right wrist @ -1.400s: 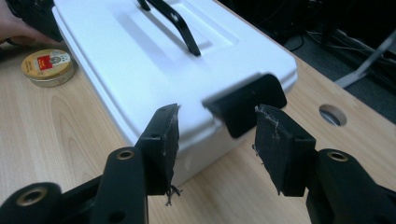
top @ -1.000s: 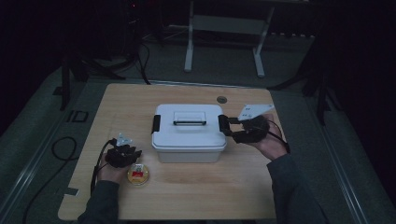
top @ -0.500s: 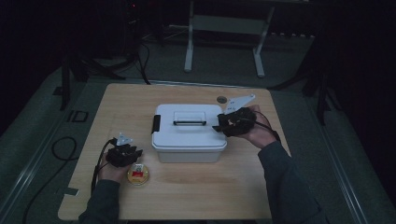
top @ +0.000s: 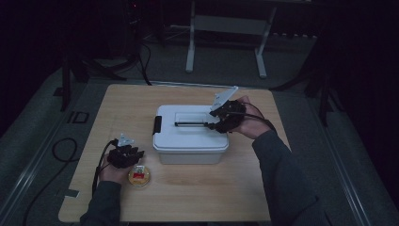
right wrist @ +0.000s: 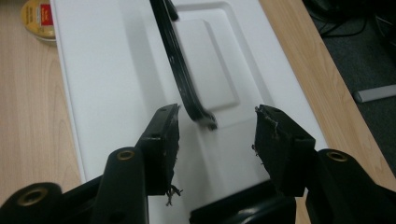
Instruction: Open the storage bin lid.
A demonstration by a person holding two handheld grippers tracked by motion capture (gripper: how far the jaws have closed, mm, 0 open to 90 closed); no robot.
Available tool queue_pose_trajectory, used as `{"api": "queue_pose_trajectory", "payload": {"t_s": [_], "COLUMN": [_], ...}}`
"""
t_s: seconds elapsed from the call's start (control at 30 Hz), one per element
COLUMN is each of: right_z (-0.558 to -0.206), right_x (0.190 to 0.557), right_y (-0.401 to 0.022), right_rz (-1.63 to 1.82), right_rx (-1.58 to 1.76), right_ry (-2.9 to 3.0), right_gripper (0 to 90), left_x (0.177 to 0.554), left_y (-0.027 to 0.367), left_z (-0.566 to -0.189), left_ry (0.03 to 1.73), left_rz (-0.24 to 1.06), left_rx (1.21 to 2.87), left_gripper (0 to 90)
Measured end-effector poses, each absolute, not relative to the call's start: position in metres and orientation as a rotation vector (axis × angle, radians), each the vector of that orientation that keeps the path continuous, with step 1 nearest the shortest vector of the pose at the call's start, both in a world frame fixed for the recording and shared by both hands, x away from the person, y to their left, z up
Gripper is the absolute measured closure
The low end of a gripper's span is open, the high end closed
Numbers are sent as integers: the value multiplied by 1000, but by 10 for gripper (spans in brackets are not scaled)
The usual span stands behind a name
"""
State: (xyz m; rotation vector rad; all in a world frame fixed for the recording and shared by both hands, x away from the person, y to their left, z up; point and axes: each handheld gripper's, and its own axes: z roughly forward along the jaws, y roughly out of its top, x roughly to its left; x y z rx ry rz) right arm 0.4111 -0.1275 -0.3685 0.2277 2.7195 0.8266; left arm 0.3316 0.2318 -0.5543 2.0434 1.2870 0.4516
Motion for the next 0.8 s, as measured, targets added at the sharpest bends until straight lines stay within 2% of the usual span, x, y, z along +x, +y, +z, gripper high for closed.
{"api": "queue_pose_trajectory", "payload": {"t_s": [0.23,0.8], "right_z": [-364,-361], "right_x": [410,416], "right_y": [-104,-39], "right_rz": [730,387], "right_rx": [136,-43], "right_ry": [2751,2830], "right_gripper": [493,626], "left_x": [332,333], "left_y": [233,235], "left_z": [-554,-555], "left_ry": [1288,1283], "left_rz": [442,429], "left_rx": [2041,2033], "left_gripper": [661,668]}}
